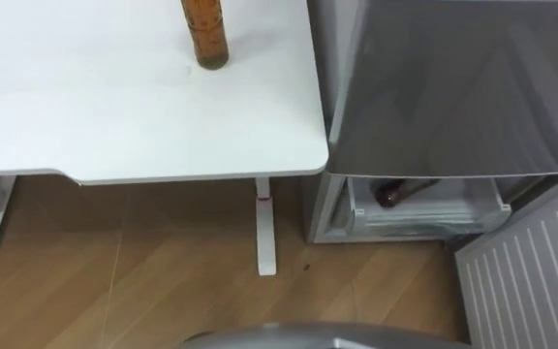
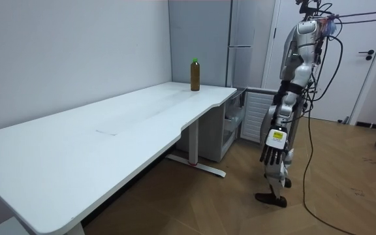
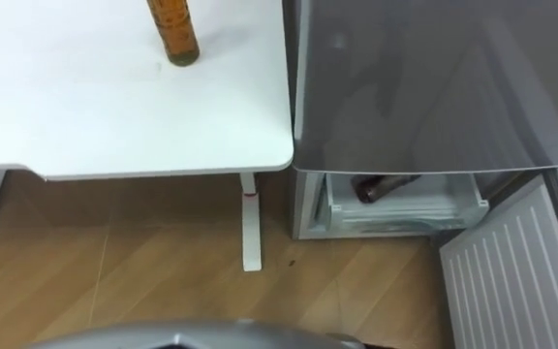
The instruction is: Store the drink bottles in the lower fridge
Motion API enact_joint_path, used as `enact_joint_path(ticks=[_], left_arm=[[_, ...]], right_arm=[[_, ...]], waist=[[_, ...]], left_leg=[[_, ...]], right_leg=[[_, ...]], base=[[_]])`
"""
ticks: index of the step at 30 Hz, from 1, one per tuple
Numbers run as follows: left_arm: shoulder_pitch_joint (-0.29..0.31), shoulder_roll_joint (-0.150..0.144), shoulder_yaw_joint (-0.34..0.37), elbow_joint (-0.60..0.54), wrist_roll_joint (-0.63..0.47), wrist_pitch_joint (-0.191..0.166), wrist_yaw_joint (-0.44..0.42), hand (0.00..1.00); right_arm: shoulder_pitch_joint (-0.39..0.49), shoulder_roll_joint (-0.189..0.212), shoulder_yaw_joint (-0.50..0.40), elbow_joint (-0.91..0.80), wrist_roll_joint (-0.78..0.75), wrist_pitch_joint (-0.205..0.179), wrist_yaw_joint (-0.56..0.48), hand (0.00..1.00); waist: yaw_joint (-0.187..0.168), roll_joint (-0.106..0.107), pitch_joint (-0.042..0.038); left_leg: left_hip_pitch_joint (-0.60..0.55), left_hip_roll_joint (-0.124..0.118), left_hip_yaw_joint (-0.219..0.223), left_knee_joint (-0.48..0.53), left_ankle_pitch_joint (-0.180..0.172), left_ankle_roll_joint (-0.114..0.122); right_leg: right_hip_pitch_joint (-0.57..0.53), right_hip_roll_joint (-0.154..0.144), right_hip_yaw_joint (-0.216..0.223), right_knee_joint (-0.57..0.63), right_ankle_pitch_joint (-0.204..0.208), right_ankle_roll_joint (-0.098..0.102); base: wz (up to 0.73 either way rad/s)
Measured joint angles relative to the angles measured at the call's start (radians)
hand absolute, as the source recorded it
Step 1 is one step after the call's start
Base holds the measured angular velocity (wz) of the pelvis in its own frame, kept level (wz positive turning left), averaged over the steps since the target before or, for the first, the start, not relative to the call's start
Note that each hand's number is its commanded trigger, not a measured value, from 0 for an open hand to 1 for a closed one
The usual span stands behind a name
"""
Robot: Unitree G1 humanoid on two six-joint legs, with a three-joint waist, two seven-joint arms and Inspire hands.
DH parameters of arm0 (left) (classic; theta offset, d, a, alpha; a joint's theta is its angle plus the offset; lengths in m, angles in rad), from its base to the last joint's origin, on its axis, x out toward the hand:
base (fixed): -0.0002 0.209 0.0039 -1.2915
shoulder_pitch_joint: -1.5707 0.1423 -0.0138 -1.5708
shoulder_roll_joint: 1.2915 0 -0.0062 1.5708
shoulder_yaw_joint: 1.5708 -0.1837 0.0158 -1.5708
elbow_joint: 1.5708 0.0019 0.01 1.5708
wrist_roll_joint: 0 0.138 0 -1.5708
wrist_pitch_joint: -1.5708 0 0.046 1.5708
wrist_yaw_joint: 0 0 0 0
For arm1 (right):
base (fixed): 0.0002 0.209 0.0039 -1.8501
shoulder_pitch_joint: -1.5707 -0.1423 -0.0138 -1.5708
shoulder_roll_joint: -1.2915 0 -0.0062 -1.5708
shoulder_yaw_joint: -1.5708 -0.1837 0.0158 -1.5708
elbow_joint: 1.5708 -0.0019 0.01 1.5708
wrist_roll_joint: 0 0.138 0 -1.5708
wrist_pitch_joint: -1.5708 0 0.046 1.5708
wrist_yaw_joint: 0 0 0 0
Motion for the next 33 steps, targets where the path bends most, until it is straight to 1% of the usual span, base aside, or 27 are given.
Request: enact_joint_path(ticks=[2,3,5,7,9,10,11,12,13,14,15,16,17,18,19,20,22,23,24,25,26,27,28,29,30,32,33], left_arm=[[-0.019,-0.011,0.027,-0.003,-0.002,-0.008,0.038,0.0],[-0.021,-0.013,0.028,-0.008,-0.002,-0.01,0.047,0.0],[-0.022,-0.018,0.034,-0.033,-0.006,-0.025,0.072,0.0],[-0.023,-0.025,0.063,-0.067,-0.045,-0.053,0.109,0.0],[-0.025,-0.025,0.082,-0.088,-0.083,-0.068,0.14,0.0],[-0.025,-0.025,0.108,-0.105,-0.094,-0.073,0.16,0.0],[-0.021,-0.025,0.117,-0.125,-0.104,-0.075,0.174,0.0],[-0.014,-0.025,0.13,-0.178,-0.118,-0.081,0.204,0.0],[-0.015,-0.025,0.138,-0.216,-0.118,-0.098,0.237,0.0],[-0.017,-0.025,0.144,-0.227,-0.119,-0.107,0.249,0.0],[-0.017,-0.025,0.149,-0.27,-0.119,-0.113,0.276,0.0],[-0.017,-0.025,0.151,-0.319,-0.12,-0.124,0.305,0.0],[-0.016,-0.025,0.15,-0.351,-0.119,-0.127,0.317,0.0],[-0.015,-0.027,0.149,-0.43,-0.118,-0.137,0.346,0.0],[-0.015,-0.028,0.143,-0.496,-0.112,-0.162,0.369,0.0],[-0.016,-0.028,0.141,-0.531,-0.105,-0.173,0.377,0.0],[-0.017,-0.027,0.12,-0.691,-0.105,-0.187,0.401,0.0],[-0.017,-0.028,0.115,-0.726,-0.105,-0.197,0.405,0.0],[-0.015,-0.024,0.101,-0.785,-0.091,-0.202,0.419,0.0],[-0.003,-0.014,0.094,-0.797,-0.06,-0.194,0.434,0.0],[-0.002,-0.015,0.09,-0.81,-0.059,-0.188,0.434,0.0],[-0.002,-0.015,0.081,-0.85,-0.045,-0.176,0.435,0.0],[0.002,-0.015,0.077,-0.888,-0.009,-0.164,0.433,0.0],[0.007,-0.015,0.077,-0.906,0.009,-0.155,0.431,0.0],[0.019,-0.015,0.075,-0.937,0.016,-0.152,0.426,0.0],[0.021,-0.014,0.062,-0.975,0.016,-0.144,0.406,0.0],[0.02,-0.014,0.055,-1.037,-0.002,-0.144,0.392,0.0]], right_arm=[[0.0,0.0,0.0,-0.001,0.0,0.0,-0.004,0.0],[0.0,0.001,-0.001,-0.003,0.0,0.0,-0.006,0.0],[0.002,0.004,-0.002,-0.011,0.002,-0.001,-0.021,0.0],[0.012,0.007,-0.002,-0.037,0.003,-0.008,-0.035,0.0],[0.009,0.007,-0.003,-0.039,0.001,-0.012,-0.037,0.0],[0.012,0.007,-0.004,-0.038,0.001,-0.016,-0.039,0.0],[0.012,0.009,-0.003,-0.039,0.001,-0.021,-0.042,0.0],[0.011,0.014,-0.003,-0.039,0.001,-0.029,-0.047,0.0],[0.01,0.014,-0.003,-0.034,0.001,-0.032,-0.047,0.0],[0.011,0.014,-0.004,-0.033,0.001,-0.032,-0.047,0.0],[0.01,0.014,-0.006,-0.033,0.001,-0.034,-0.045,0.0],[0.011,0.014,-0.007,-0.034,-0.002,-0.037,-0.042,0.0],[0.011,0.015,-0.007,-0.035,-0.006,-0.042,-0.039,0.0],[0.01,0.018,-0.012,-0.033,-0.008,-0.048,-0.03,0.0],[0.008,0.02,-0.012,-0.031,-0.009,-0.055,-0.023,0.0],[0.007,0.02,-0.012,-0.032,-0.014,-0.058,-0.019,0.0],[0.006,0.02,-0.011,-0.03,-0.021,-0.071,-0.005,0.0],[0.006,0.02,-0.011,-0.03,-0.021,-0.074,-0.001,0.0],[0.009,0.02,-0.011,-0.03,-0.023,-0.078,0.005,0.0],[0.007,0.02,-0.011,-0.029,-0.021,-0.088,0.006,0.0],[0.01,0.021,-0.01,-0.028,-0.019,-0.09,0.007,0.0],[0.014,0.022,-0.009,-0.022,-0.018,-0.089,0.009,0.0],[0.012,0.025,-0.007,-0.023,-0.022,-0.087,0.009,0.0],[0.007,0.026,-0.007,-0.023,-0.023,-0.087,0.011,0.0],[0.001,0.027,-0.004,-0.023,-0.023,-0.094,0.013,0.0],[-0.004,0.027,0.01,-0.016,-0.02,-0.102,0.021,0.0],[-0.018,0.026,0.015,0.001,-0.02,-0.107,0.026,0.0]], waist=[[0.0,0.0,-0.0002],[0.003,0.0,-0.0003],[0.005,0.0,-0.0005],[0.009,0.001,-0.0013],[0.011,0.002,-0.0018],[0.014,0.004,-0.0025],[0.014,0.003,-0.0028],[0.014,0.003,-0.0031],[0.014,0.002,-0.0036],[0.014,0.0,-0.003],[0.013,0.005,-0.0061],[0.013,0.004,-0.0056],[0.013,0.003,-0.0059],[0.011,0.003,-0.0067],[0.012,-0.001,-0.006],[0.011,0.002,-0.0079],[0.011,0.001,-0.0076],[0.011,0.001,-0.0076],[0.011,-0.001,-0.0062],[0.0,0.002,-0.0067],[0.001,0.001,-0.0054],[0.009,-0.002,0.0002],[0.013,-0.007,-0.0008],[0.014,-0.009,0.0],[0.014,-0.01,0.0021],[0.013,-0.01,0.0021],[0.01,-0.011,0.0019]], left_leg=[[0.001,0.0,0.0,-0.001,0.0,0.0],[0.001,0.0,0.0,-0.001,0.0,0.0],[0.001,0.0,0.001,-0.001,0.0,0.0],[0.004,0.001,0.006,-0.003,0.0,0.0],[0.013,0.002,0.012,-0.006,0.0,-0.001],[0.019,0.003,0.017,-0.016,0.001,-0.001],[0.021,0.003,0.018,-0.019,0.001,-0.002],[0.021,0.003,0.018,-0.02,0.002,-0.003],[0.022,0.002,0.017,-0.02,0.002,-0.003],[0.024,0.002,0.017,-0.021,0.002,-0.003],[0.031,0.002,0.018,-0.02,0.003,-0.003],[0.034,0.001,0.019,-0.021,0.004,-0.004],[0.034,0.001,0.019,-0.021,0.004,-0.004],[0.032,0.001,0.018,-0.02,0.004,-0.004],[0.03,0.002,0.018,-0.026,0.004,-0.004],[0.03,0.002,0.019,-0.027,0.004,-0.004],[0.031,0.002,0.019,-0.027,0.004,-0.004],[0.033,0.002,0.019,-0.026,0.004,-0.004],[0.033,0.002,0.02,-0.026,0.005,-0.005],[0.033,0.002,0.017,-0.023,0.005,-0.005],[0.032,0.002,0.016,-0.02,0.005,-0.005],[0.028,0.002,0.015,-0.018,0.005,-0.005],[0.017,0.002,0.012,-0.017,0.005,-0.005],[0.013,0.002,0.012,-0.017,0.005,-0.005],[0.009,0.003,0.011,-0.017,0.006,-0.005],[0.005,0.002,0.002,-0.011,0.006,-0.005],[0.0,0.002,-0.004,-0.006,0.006,-0.005]], right_leg=[[0.0,0.0,0.001,0.0,0.0,0.0],[-0.001,0.0,0.0,0.0,0.0,0.0],[-0.001,0.001,0.0,-0.001,0.0,0.0],[0.001,0.002,0.001,-0.001,0.0,0.0],[0.001,0.003,0.011,-0.001,0.0,0.0],[0.002,0.004,0.017,-0.001,0.001,-0.001],[0.002,0.005,0.019,0.0,0.001,-0.001],[0.002,0.005,0.02,0.0,0.001,-0.002],[0.002,0.005,0.021,-0.001,0.002,-0.002],[0.003,0.005,0.021,0.0,0.002,-0.002],[0.003,0.005,0.027,0.0,0.002,-0.002],[0.004,0.005,0.028,0.0,0.002,-0.002],[0.004,0.005,0.028,0.0,0.002,-0.002],[0.003,0.005,0.026,0.0,0.002,-0.003],[0.002,0.006,0.027,0.0,0.002,-0.003],[0.002,0.006,0.029,0.0,0.002,-0.003],[0.002,0.007,0.03,-0.001,0.002,-0.003],[0.002,0.007,0.031,-0.001,0.002,-0.003],[0.002,0.007,0.032,-0.001,0.002,-0.003],[0.002,0.007,0.031,-0.003,0.002,-0.003],[0.002,0.007,0.031,-0.003,0.002,-0.003],[-0.001,0.007,0.029,-0.003,0.002,-0.003],[-0.01,0.007,0.029,-0.002,0.003,-0.004],[-0.015,0.007,0.029,-0.002,0.003,-0.005],[-0.017,0.007,0.028,-0.004,0.005,-0.006],[-0.015,0.007,0.028,-0.003,0.007,-0.006],[-0.016,0.007,0.029,-0.003,0.008,-0.007]], base=[[0.0],[0.0],[0.0],[0.0],[-0.13],[-0.18],[-0.11],[0.0],[0.0],[-0.04],[-0.07],[-0.07],[0.0],[0.0],[0.0],[0.0],[0.0],[0.0],[0.0],[0.0],[0.06],[0.07],[0.04],[0.0],[0.05],[0.14],[0.1]])
